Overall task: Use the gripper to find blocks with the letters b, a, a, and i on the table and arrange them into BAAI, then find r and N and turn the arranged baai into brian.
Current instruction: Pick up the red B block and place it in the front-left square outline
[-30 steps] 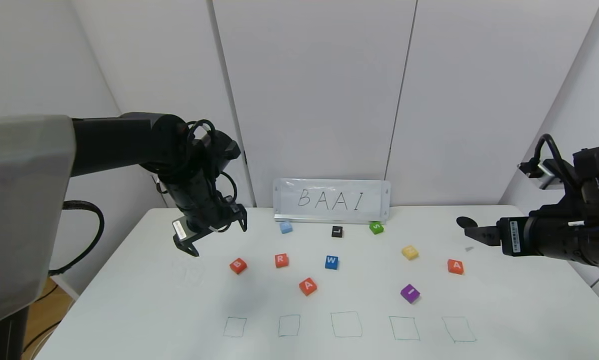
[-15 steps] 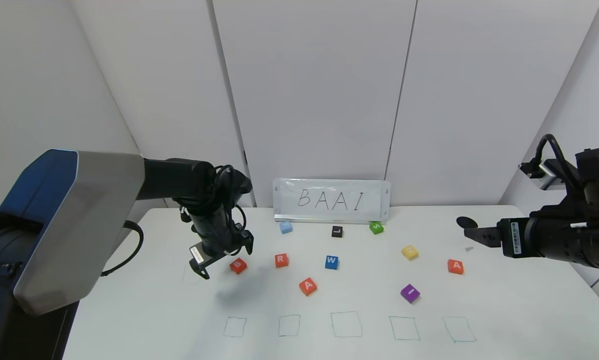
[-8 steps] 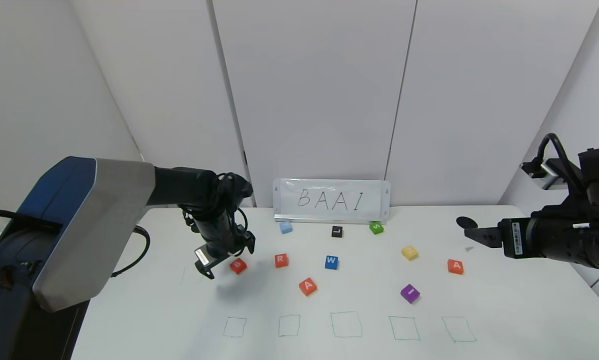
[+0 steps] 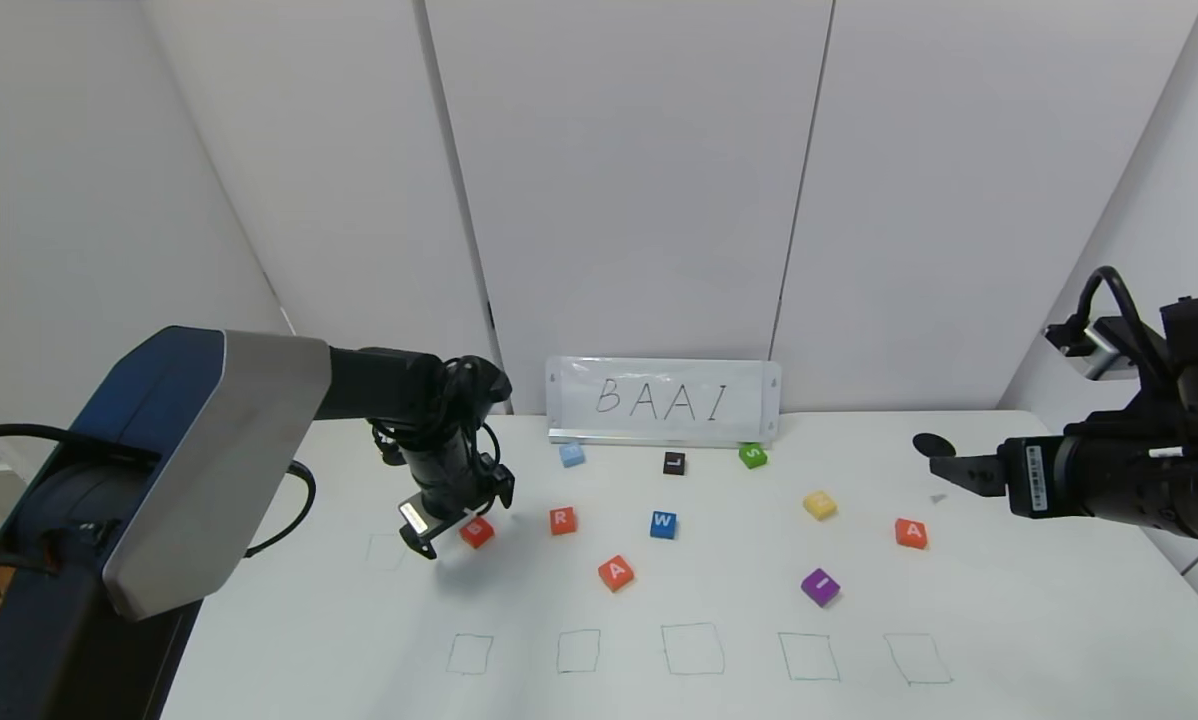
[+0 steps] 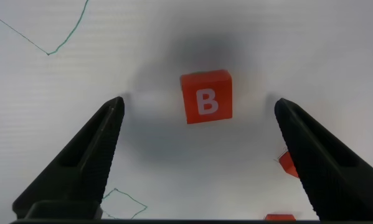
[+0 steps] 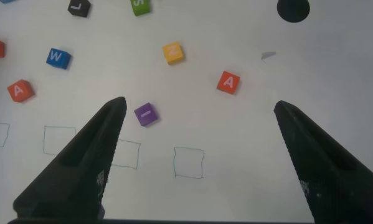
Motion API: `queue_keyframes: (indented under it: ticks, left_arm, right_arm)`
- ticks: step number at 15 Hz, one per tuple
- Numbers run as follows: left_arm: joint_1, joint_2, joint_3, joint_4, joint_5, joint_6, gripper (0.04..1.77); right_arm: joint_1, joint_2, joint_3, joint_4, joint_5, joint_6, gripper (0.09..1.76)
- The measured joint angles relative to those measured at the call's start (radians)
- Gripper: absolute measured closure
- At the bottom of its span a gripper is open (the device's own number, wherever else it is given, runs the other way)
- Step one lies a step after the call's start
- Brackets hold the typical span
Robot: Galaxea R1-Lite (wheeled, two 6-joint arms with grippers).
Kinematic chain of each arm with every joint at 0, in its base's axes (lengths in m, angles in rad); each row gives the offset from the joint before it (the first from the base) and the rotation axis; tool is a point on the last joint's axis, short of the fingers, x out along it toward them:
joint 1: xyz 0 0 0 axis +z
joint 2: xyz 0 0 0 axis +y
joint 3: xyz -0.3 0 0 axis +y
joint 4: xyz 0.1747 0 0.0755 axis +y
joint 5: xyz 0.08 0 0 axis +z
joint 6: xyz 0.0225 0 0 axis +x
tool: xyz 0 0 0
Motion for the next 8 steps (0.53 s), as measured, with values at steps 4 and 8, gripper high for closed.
queue_keyframes:
  ticks: [4, 8]
  left_arm:
    - [0.004, 0.013, -0.010, 0.000, 0.001, -0.001, 0.09]
    - [0.005, 0.017, -0.012, 0.000, 0.001, 0.000, 0.09]
  right_arm:
    - [0.003, 0.000, 0.001, 0.000, 0.000, 0.000, 0.14]
    - [0.003, 0.000, 0.003, -0.001, 0.000, 0.000, 0.14]
